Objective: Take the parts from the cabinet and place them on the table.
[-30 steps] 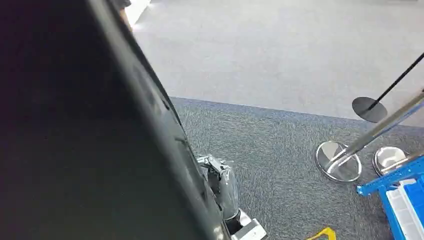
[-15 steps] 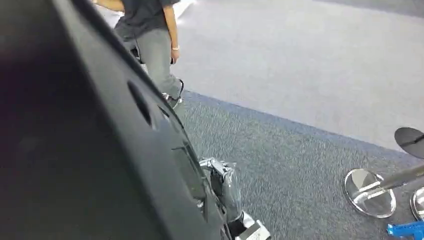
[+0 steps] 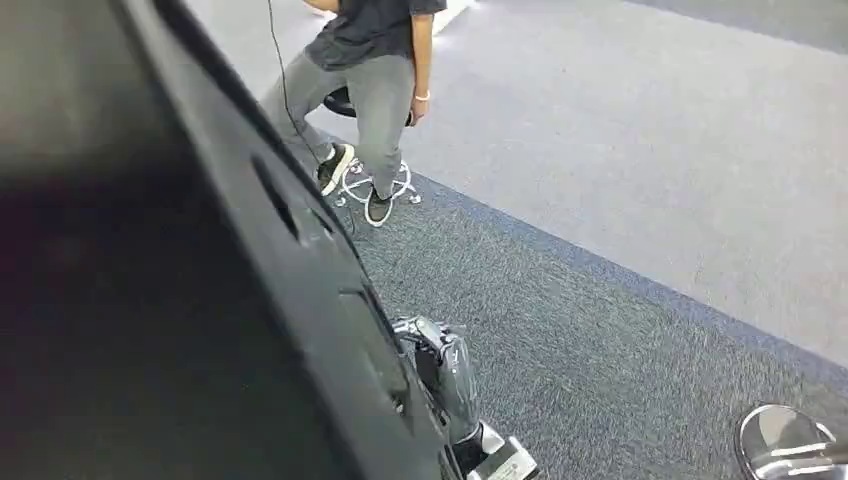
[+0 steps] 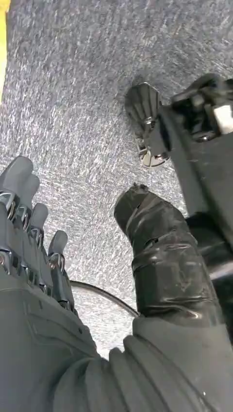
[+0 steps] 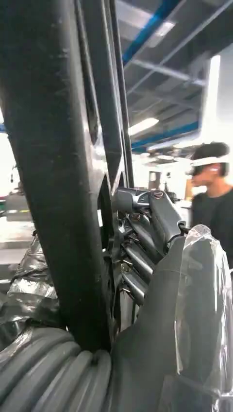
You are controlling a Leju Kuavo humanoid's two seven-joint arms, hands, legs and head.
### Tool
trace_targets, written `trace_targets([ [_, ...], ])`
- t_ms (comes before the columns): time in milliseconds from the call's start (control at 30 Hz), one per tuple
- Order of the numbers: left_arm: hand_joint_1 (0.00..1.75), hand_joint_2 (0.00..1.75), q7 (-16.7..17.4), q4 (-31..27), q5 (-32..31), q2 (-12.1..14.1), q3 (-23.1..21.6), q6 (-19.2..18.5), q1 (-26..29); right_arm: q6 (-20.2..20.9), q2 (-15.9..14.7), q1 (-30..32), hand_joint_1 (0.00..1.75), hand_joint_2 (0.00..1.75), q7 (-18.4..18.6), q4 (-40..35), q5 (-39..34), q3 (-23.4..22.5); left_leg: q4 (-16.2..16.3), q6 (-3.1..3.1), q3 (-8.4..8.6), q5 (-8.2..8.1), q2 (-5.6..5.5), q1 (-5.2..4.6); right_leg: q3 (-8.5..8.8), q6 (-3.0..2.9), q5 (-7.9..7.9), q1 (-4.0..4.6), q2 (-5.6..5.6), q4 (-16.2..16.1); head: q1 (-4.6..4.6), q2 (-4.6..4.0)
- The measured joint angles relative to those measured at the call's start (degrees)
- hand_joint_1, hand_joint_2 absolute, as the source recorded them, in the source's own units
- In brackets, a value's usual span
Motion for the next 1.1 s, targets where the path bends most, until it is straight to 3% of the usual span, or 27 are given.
trace_targets([
  [67,0.0,1.75,-0.3,0.0,0.1,0.1,0.0,0.1,0.3,-0.3,0.0,-0.2,1.75,1.75,1.0,0.0,1.6,0.0,-0.5,0.58,0.33,-0.08,-1.24,0.08,0.74,0.66,-0.37,0.24,-1.14,-0.4,0.0,0.0],
  [100,0.0,1.75,-0.6,0.0,0.2,0.1,0.0,0.2,0.7,-0.8,0.1,-0.4,1.75,1.75,1.7,0.1,3.3,0.0,-1.1,0.91,1.07,0.12,-2.06,0.7,0.82,1.02,-0.95,-0.29,0.26,0.2,0.13,0.0],
  [133,0.0,1.75,-0.9,0.0,0.3,0.3,0.0,0.0,0.8,-1.4,0.3,-0.7,1.75,1.75,2.0,0.3,4.7,0.0,-1.3,1.09,1.38,0.09,-2.65,0.79,-0.04,1.13,-2.18,-0.28,3.18,2.5,0.57,0.0],
  [167,0.0,1.75,-0.9,0.0,0.3,0.5,0.0,-0.7,0.7,-1.7,0.6,-0.9,1.75,1.75,1.8,0.6,5.2,0.0,-1.3,1.69,1.39,0.09,-3.09,0.79,-2.14,1.04,-4.18,-0.32,4.69,6.5,1.05,0.0],
  [233,0.0,1.75,-0.4,0.0,0.0,0.8,0.0,-1.7,0.9,-2.3,1.0,-1.1,1.75,1.75,1.2,1.3,4.8,0.1,-1.2,1.81,1.38,0.01,-4.84,0.72,-7.38,1.17,-7.54,-0.32,5.68,15.8,1.68,0.0],
  [267,0.0,1.75,-0.1,0.0,-0.2,0.9,0.0,-1.9,1.1,-2.4,1.0,-1.2,1.75,1.75,1.2,1.5,4.5,0.1,-1.2,1.81,1.39,-0.02,-5.76,0.7,-8.92,1.21,-7.46,-0.32,5.78,17.9,1.88,0.0],
  [300,0.0,1.75,-0.1,0.0,-0.4,1.1,0.0,-2.0,1.4,-2.7,1.0,-1.2,1.75,1.75,1.3,1.8,4.0,0.1,-1.1,1.75,1.48,-0.06,-6.83,0.71,-9.11,1.19,-5.69,-0.33,5.81,17.0,2.05,0.0],
  [367,0.0,1.75,0.3,0.0,-0.3,1.1,0.0,-1.5,1.6,-1.5,1.1,-1.5,1.75,1.75,1.5,2.0,2.9,0.1,-0.7,1.45,1.58,-0.27,-8.86,0.79,-6.28,1.0,0.08,-0.57,6.55,8.9,2.38,0.0],
  [400,0.0,1.75,1.1,0.0,0.0,0.7,0.0,-1.1,1.4,-1.0,1.2,-1.9,1.75,1.75,2.2,2.1,2.8,0.3,-0.4,1.25,1.53,-0.48,-9.62,0.83,-4.44,0.92,2.68,-0.75,8.3,4.1,2.56,0.0],
  [433,0.0,1.75,2.1,0.1,0.2,0.1,0.0,-0.6,1.1,-0.8,1.3,-2.5,1.75,1.75,3.0,2.2,3.0,0.9,-0.1,1.05,1.19,-0.61,-10.16,0.66,-3.84,0.69,2.0,-0.95,11.17,2.4,2.82,0.0],
  [467,0.0,1.75,2.9,0.2,0.3,-0.5,0.0,0.0,0.7,-0.8,1.7,-2.9,1.75,1.75,3.6,2.3,3.2,1.5,0.4,0.77,0.7,-0.69,-11.11,0.66,-3.33,0.74,1.91,-1.18,11.04,1.3,2.86,0.0],
  [500,0.0,1.75,3.4,0.2,0.3,-0.9,0.0,0.3,0.6,-0.8,1.9,-3.3,1.75,1.75,4.2,2.3,3.3,1.9,0.2,0.32,0.45,-0.45,-11.5,0.91,-3.41,0.56,1.97,-0.79,10.45,1.3,2.88,0.0],
  [567,0.0,1.75,3.8,0.3,0.3,-1.3,-0.1,0.4,0.8,-0.9,2.4,-4.1,1.75,1.75,4.6,2.4,3.5,2.4,-0.2,-0.51,0.25,-0.23,-12.85,1.1,-3.08,-0.2,2.18,-0.76,9.28,1.0,3.02,0.0],
  [600,0.0,1.75,3.9,0.4,0.4,-1.4,-0.1,0.5,0.8,-0.9,2.7,-4.5,1.75,1.75,4.7,2.4,3.5,2.7,0.3,-0.67,0.12,-0.55,-10.54,1.14,-2.66,-0.69,2.45,-1.07,8.47,0.4,3.06,0.0],
  [633,0.0,1.75,3.9,0.5,0.4,-1.7,-0.1,0.5,0.8,-0.9,3.0,-4.7,1.75,1.75,4.8,2.5,3.5,2.9,1.7,-1.1,-0.31,-1.36,-6.59,0.67,-2.28,-0.88,2.39,-0.97,7.91,0.1,2.63,0.0],
  [667,0.0,1.75,3.9,0.5,0.3,-1.8,-0.3,0.5,0.5,-1.0,3.1,-4.9,1.75,1.75,4.8,2.5,3.5,3.1,4.9,-1.39,-2.03,-3.14,-4.77,0.84,-2.07,-1.31,2.29,-0.8,6.95,0.0,2.42,0.0],
  [733,0.0,1.75,3.8,0.6,0.3,-2.0,-0.8,0.5,0.1,-1.2,3.1,-5.0,1.75,1.75,4.8,2.8,3.2,3.4,13.5,-1.79,-6.65,-6.68,-4.04,1.25,-1.97,-1.59,2.0,-0.63,4.99,0.0,2.42,0.0],
  [767,0.0,1.75,3.7,0.7,0.3,-2.0,-0.9,0.6,0.2,-1.3,3.1,-5.1,1.75,1.75,4.7,2.9,3.0,3.6,16.2,-1.97,-8.2,-7.2,-3.95,1.41,-1.95,-1.57,1.88,-0.63,4.14,0.1,2.45,0.0],
  [800,0.0,1.75,3.6,0.7,0.2,-2.0,-1.0,0.6,0.3,-1.4,3.1,-5.2,1.75,1.75,4.6,3.1,2.9,3.6,16.0,-2.11,-8.28,-6.25,-3.85,1.53,-1.83,-1.51,1.74,-0.64,3.39,0.1,2.43,0.0],
  [833,0.0,1.75,3.6,0.8,0.1,-1.9,-1.0,0.7,0.5,-1.5,3.1,-5.2,1.75,1.75,4.5,3.2,2.8,3.8,13.6,-2.18,-7.1,-4.36,-3.62,1.6,-1.66,-1.39,1.55,-0.67,2.72,0.1,2.43,0.0],
  [867,0.0,1.75,3.5,0.9,-0.3,-2.0,-1.3,0.7,0.5,-1.7,3.1,-5.3,1.75,1.75,4.5,3.3,2.7,3.8,9.0,-2.12,-4.72,-1.8,-3.07,1.64,-1.38,-1.22,1.31,-0.71,1.97,0.2,2.43,0.0],
  [900,0.0,1.75,3.4,0.9,-1.2,-1.9,-1.5,0.6,0.4,-1.8,3.1,-5.3,1.75,1.75,4.4,3.3,2.5,3.9,3.6,-1.95,-1.83,0.66,-1.35,1.61,-0.98,-0.99,1.0,-0.68,1.31,0.2,2.4,0.0],
  [933,0.0,1.75,3.4,0.9,-1.7,-1.9,-1.9,0.5,0.1,-1.9,3.1,-5.3,1.75,1.75,4.3,3.3,2.4,3.9,0.3,-1.73,-0.31,0.18,1.88,1.03,-0.66,-0.64,0.75,-0.5,0.71,0.1,2.43,0.0],
  [967,0.0,1.75,3.4,0.9,-1.8,-1.9,-2.3,0.3,-0.5,-1.5,3.0,-5.3,1.75,1.75,4.0,3.3,2.0,3.9,-0.2,-0.9,-0.09,0.27,1.3,0.63,-0.68,-0.2,0.48,-0.03,0.05,0.3,2.45,0.0],
  [1067,0.0,1.75,4.1,0.9,-1.5,-1.9,-2.7,-0.1,-1.5,-0.1,3.0,-5.3,1.75,1.75,3.3,3.4,1.0,3.9,-0.1,-0.08,-0.4,-0.01,-0.82,0.44,0.18,0.57,0.29,0.2,-1.59,-0.4,2.69,0.0],
  [1100,0.0,1.75,4.3,0.9,-1.4,-1.9,-2.8,-0.1,-1.6,0.2,3.0,-5.4,1.75,1.75,3.2,3.4,0.8,3.9,-0.7,0.4,0.31,0.31,-1.63,1.07,0.17,1.13,-0.16,0.11,-1.87,-0.5,2.64,0.0],
])
